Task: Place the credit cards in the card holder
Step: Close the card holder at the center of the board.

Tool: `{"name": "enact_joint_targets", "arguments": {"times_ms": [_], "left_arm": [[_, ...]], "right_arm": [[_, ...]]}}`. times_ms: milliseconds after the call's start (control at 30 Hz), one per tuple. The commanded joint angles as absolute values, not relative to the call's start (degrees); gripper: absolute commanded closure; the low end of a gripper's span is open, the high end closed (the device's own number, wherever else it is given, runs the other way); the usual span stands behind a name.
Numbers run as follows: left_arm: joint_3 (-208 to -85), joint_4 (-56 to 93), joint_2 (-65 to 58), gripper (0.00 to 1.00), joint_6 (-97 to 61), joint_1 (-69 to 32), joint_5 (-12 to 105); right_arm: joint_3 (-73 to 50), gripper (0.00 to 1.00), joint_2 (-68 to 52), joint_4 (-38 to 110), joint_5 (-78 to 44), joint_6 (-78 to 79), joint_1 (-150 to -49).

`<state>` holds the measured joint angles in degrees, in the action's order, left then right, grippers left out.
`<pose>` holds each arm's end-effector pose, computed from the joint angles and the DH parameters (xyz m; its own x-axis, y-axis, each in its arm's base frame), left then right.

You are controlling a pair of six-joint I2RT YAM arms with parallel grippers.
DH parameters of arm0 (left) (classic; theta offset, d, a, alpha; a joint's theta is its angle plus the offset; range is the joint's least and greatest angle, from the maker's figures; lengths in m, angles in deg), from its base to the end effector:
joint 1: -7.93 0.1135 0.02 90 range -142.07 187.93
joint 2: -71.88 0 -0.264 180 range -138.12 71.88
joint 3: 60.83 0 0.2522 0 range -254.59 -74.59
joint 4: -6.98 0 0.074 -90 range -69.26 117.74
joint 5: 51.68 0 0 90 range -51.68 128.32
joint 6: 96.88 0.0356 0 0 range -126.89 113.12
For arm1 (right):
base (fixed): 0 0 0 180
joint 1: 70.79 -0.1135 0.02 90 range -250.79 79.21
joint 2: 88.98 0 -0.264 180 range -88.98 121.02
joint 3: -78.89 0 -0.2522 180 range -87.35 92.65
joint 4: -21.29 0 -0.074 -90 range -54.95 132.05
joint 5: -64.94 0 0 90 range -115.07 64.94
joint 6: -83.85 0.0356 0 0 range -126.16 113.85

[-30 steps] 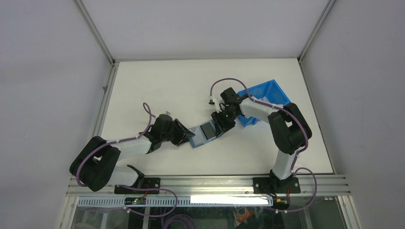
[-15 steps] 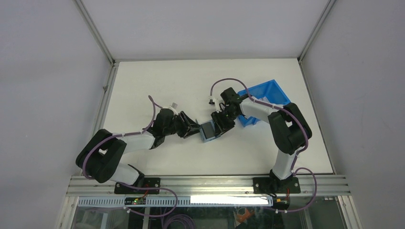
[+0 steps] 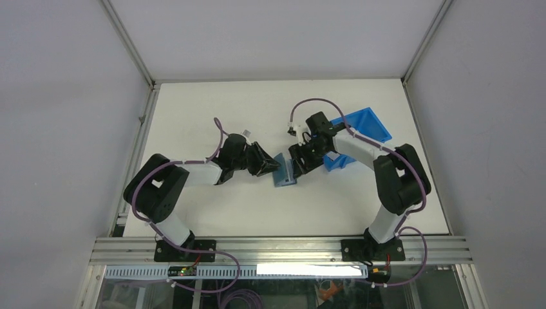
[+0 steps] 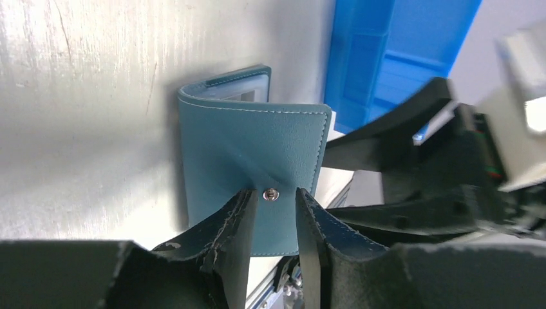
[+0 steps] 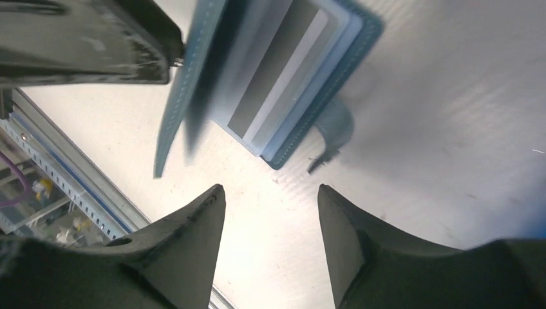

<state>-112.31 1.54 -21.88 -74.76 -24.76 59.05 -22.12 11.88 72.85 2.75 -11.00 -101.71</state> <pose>0.2539 -0.1779 0.1429 -0.8788 -0.4655 -0.1047 -0.1875 0.5388 -0.8213 0.2779 0.1858 0.1777 -0.7712 -0.5491 -0.3220 -0.6361 0.6463 0.4215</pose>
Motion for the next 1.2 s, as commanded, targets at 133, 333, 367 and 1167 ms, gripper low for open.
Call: {"name": "enact_joint_targets", "arguments": {"times_ms": [133,333,367,1167], "left_arm": [[-121.1,10.4,-24.9,0.72,-69.7,-26.6,59.8],[-127.1,22.0,-27.6,0.80,-65.8,-28.9,58.0],[-127.8,23.7,-28.2,0.82,-65.6,-29.4,57.6],[-127.2,28.8,-19.2,0.69,-64.1,-32.1,47.9]], "right_arm": [[-23.2,0.42,2.1,69.8,2.5,-11.2,-97.6],[-23.7,0.49,3.7,65.6,6.7,-3.3,-96.4],[-23.5,0.52,4.3,65.3,7.2,-2.6,-96.4],[-14.3,0.84,18.7,73.6,-13.4,-5.7,-106.2]]}}
